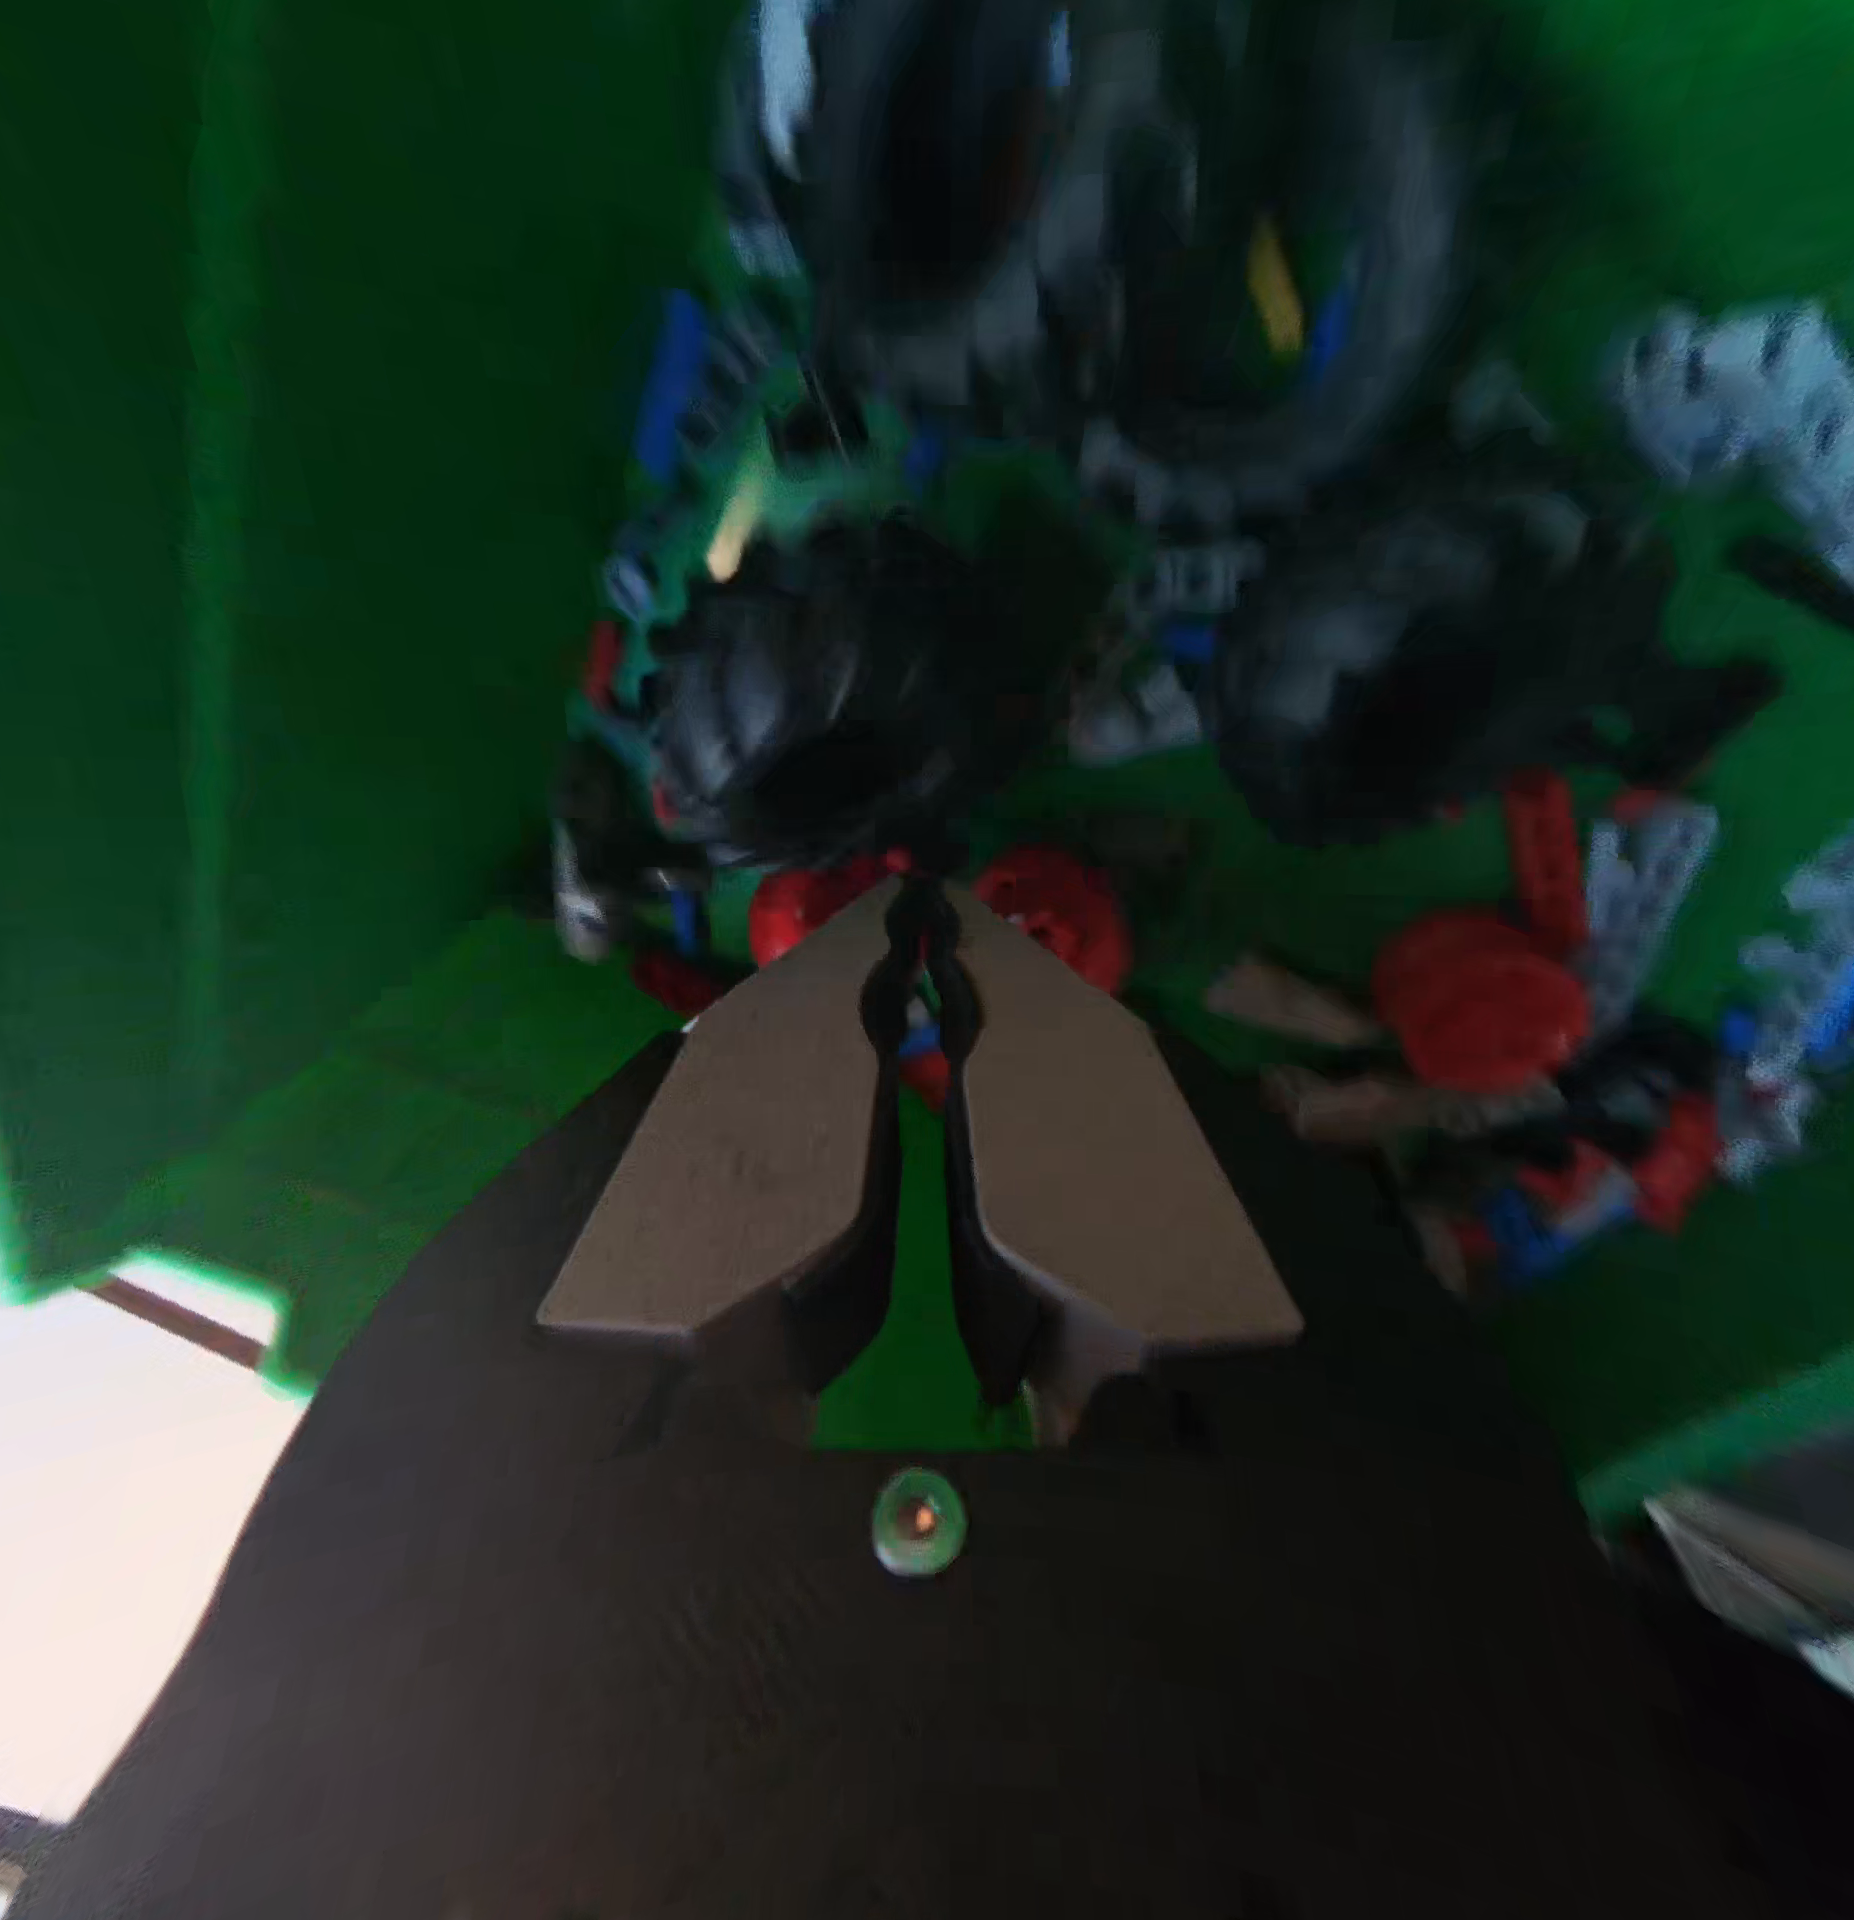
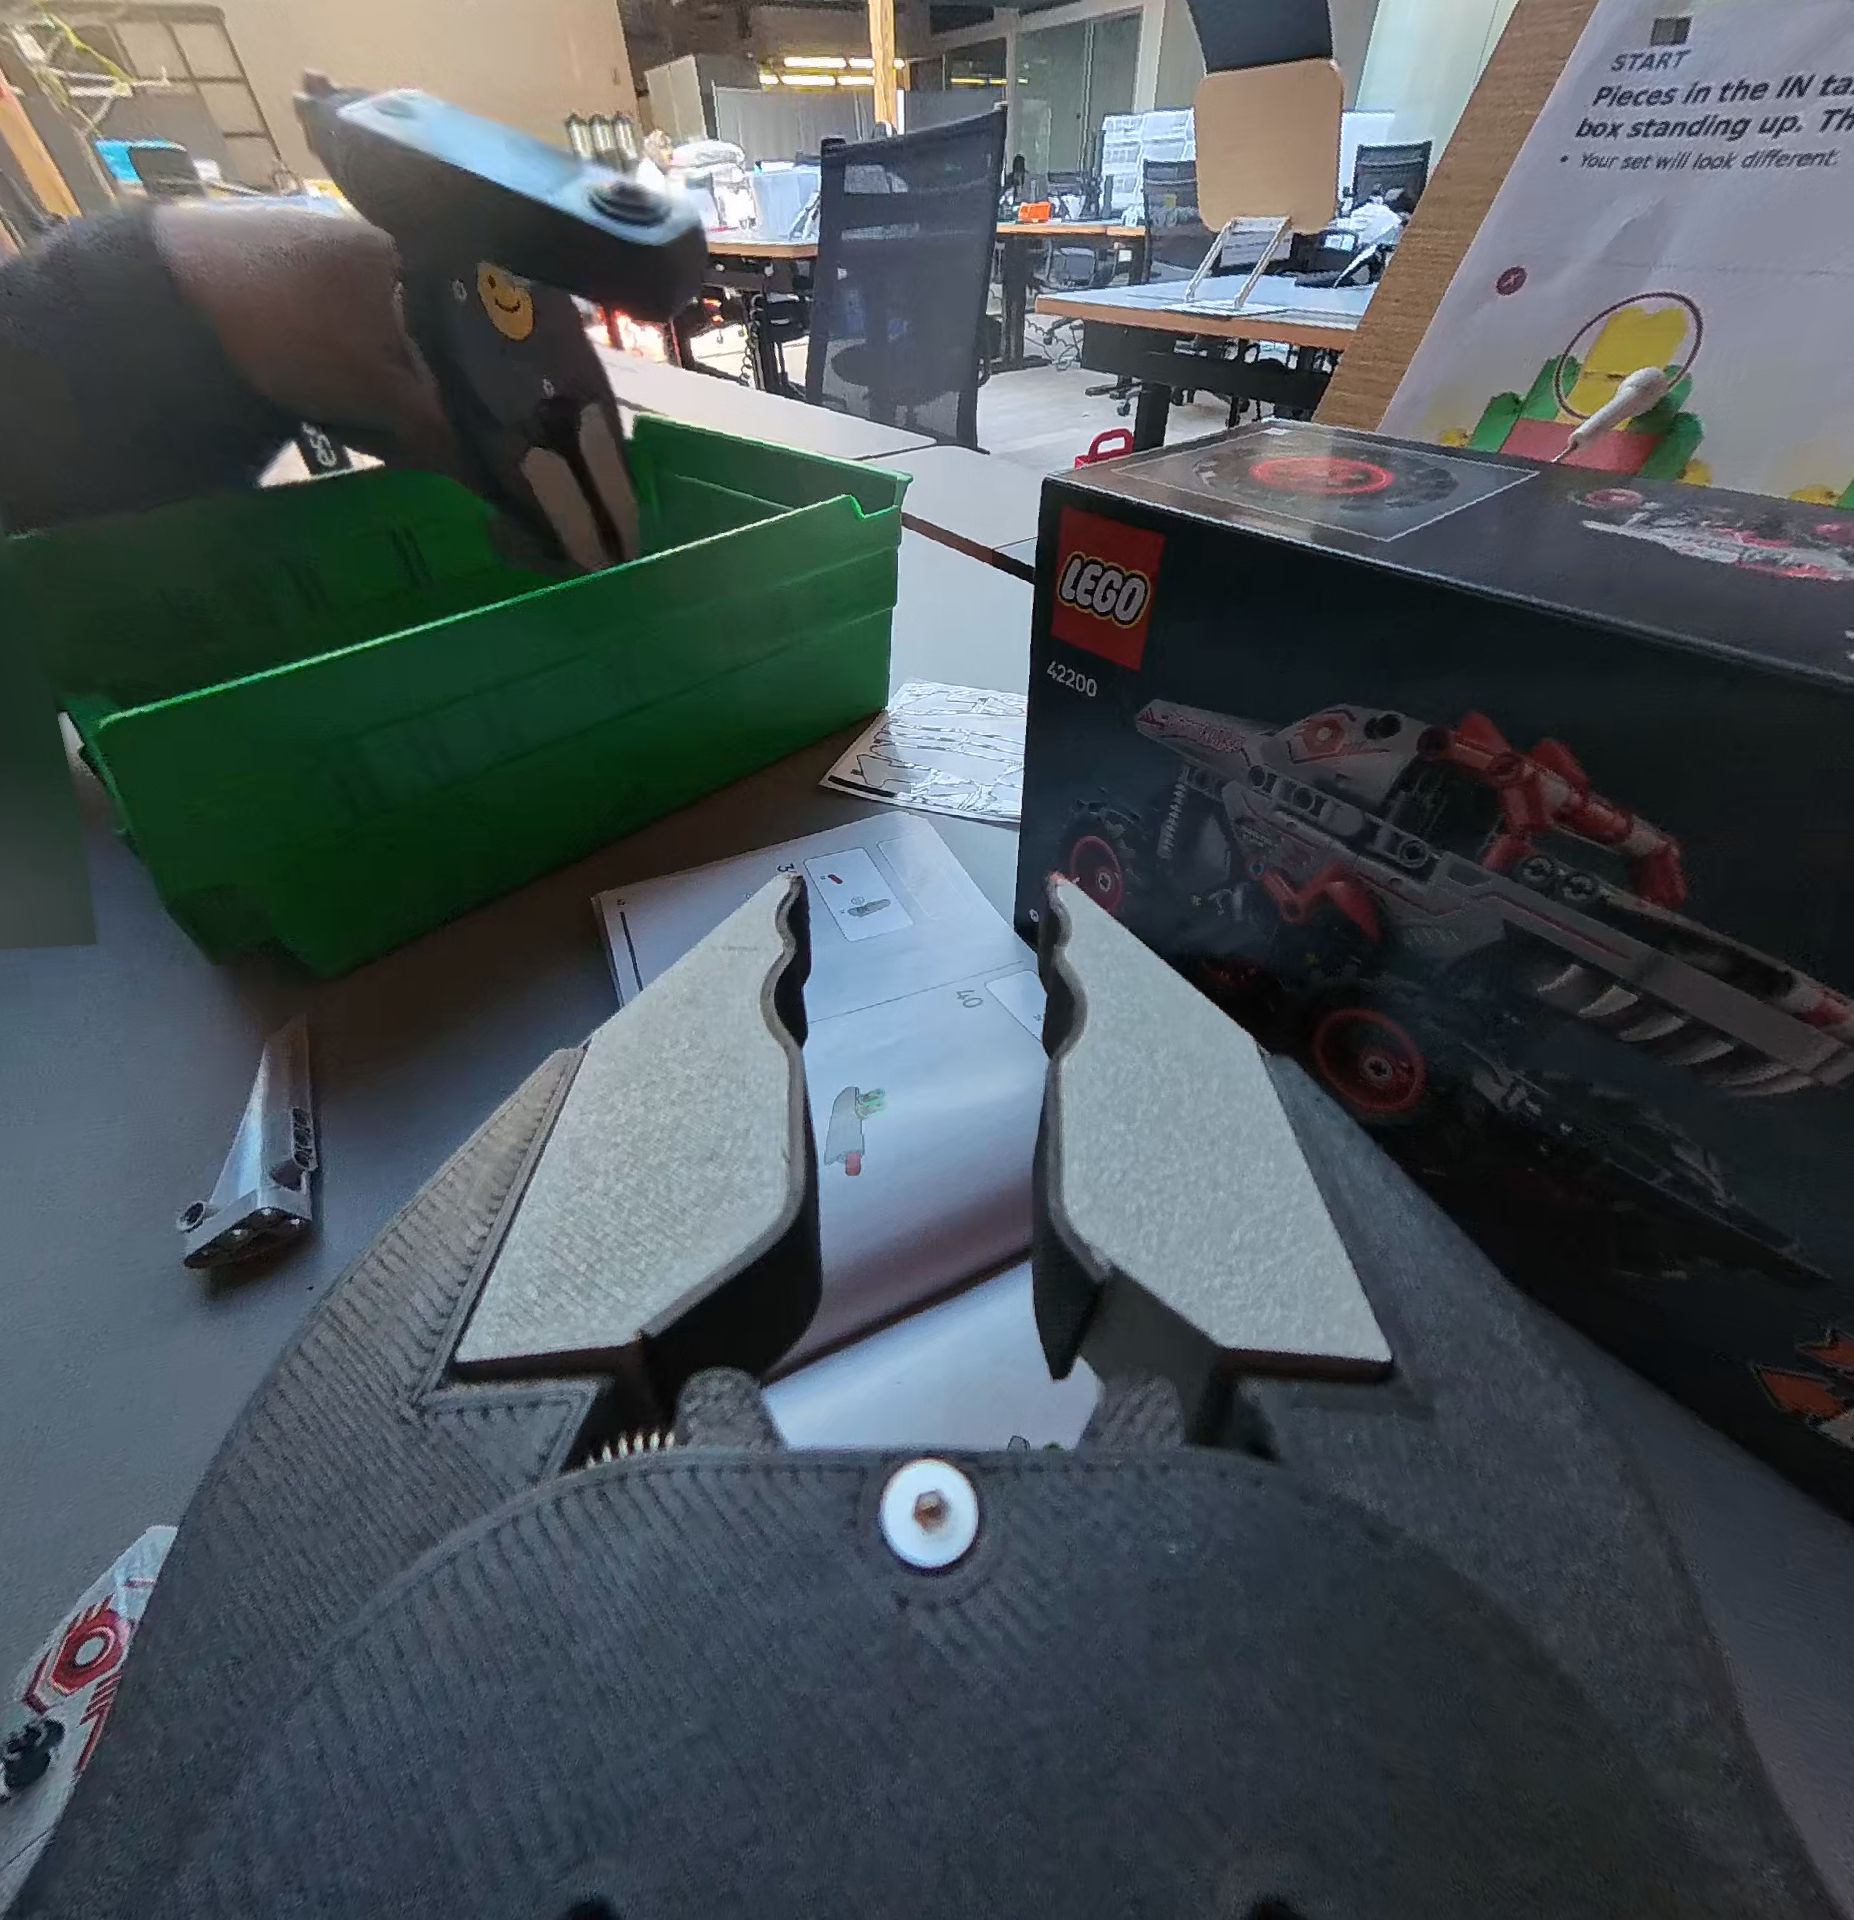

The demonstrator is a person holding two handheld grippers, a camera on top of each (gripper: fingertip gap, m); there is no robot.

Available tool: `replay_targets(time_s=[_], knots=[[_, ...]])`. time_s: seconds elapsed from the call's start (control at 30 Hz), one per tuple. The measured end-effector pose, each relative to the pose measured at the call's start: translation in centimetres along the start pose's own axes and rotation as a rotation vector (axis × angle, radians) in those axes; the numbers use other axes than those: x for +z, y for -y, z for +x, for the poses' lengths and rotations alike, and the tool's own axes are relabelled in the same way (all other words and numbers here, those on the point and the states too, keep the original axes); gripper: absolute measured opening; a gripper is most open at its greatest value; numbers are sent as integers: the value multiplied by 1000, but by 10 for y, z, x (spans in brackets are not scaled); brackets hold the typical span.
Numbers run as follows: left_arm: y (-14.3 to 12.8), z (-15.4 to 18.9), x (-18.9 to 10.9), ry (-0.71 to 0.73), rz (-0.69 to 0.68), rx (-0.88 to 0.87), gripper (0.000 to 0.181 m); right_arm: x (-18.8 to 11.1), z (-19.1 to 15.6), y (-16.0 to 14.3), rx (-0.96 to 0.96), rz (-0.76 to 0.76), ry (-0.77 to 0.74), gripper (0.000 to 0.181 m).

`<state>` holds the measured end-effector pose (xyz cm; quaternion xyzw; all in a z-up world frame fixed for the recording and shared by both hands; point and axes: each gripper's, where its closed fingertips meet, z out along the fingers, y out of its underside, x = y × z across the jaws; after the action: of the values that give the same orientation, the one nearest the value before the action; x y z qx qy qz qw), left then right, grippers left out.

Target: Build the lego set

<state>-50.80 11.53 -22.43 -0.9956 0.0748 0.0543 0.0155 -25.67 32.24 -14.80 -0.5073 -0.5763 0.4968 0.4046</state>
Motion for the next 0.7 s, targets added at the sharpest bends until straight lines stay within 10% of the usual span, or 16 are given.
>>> replay_targets(time_s=[0.1,0.3,0.53,0.7], knots=[[-5,-36,-24,149,65,-117,0,-1,-3,2,-3,8,7,40],[85,22,-92,-147,595,-92,12,-3,-8,8,-23,22,15,40],[95,36,-23,-37,399,29,53,-3,-10,8,-26,21,16,40],[50,12,-26,48,229,9,21,-3,-11,10,-38,20,16,39]])
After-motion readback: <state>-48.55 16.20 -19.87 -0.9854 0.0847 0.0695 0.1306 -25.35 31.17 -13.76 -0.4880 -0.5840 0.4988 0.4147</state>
